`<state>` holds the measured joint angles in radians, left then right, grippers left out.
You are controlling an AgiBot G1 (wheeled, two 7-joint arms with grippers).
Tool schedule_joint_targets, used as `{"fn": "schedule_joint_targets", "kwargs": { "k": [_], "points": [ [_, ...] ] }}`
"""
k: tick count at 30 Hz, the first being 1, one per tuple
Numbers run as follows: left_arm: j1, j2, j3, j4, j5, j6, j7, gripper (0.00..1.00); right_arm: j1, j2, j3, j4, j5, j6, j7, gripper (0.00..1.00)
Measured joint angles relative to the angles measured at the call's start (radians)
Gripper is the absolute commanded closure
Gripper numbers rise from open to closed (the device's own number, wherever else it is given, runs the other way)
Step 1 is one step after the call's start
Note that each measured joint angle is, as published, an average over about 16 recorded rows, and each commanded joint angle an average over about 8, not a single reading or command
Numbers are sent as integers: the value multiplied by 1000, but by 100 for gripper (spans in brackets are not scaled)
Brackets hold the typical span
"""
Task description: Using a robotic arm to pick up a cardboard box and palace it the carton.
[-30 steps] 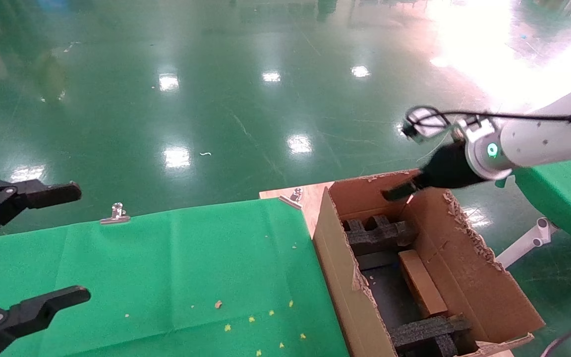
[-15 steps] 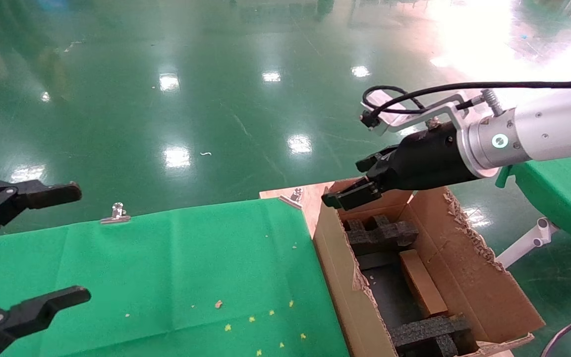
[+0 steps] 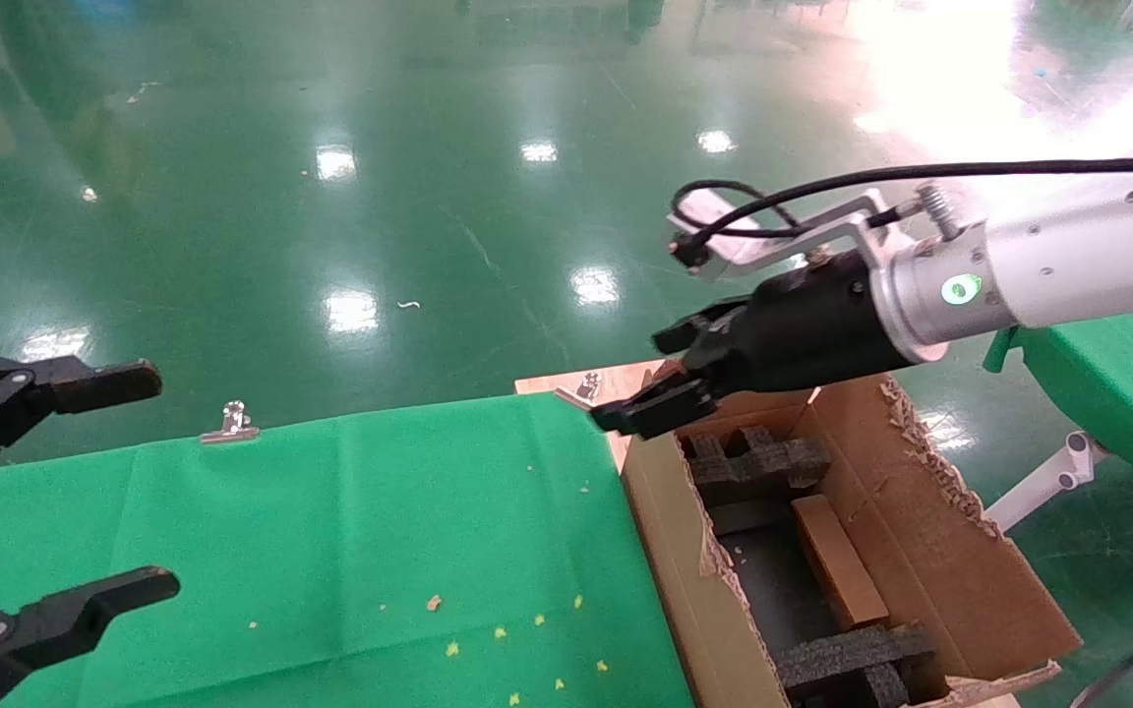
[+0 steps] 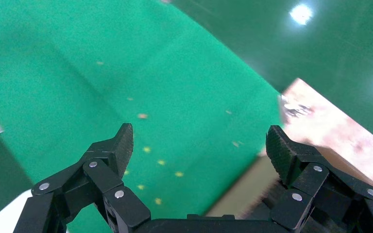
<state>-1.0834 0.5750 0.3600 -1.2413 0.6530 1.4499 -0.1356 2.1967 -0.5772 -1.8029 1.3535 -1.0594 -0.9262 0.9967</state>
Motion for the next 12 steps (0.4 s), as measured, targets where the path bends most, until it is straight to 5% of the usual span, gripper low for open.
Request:
{"fn": "schedule_joint_targets", "kwargs": {
  "k": [12],
  "points": [
    [0, 0, 0, 0, 0, 0, 0, 0, -194, -6, 264, -12, 57, -99, -140, 0]
  ]
}}
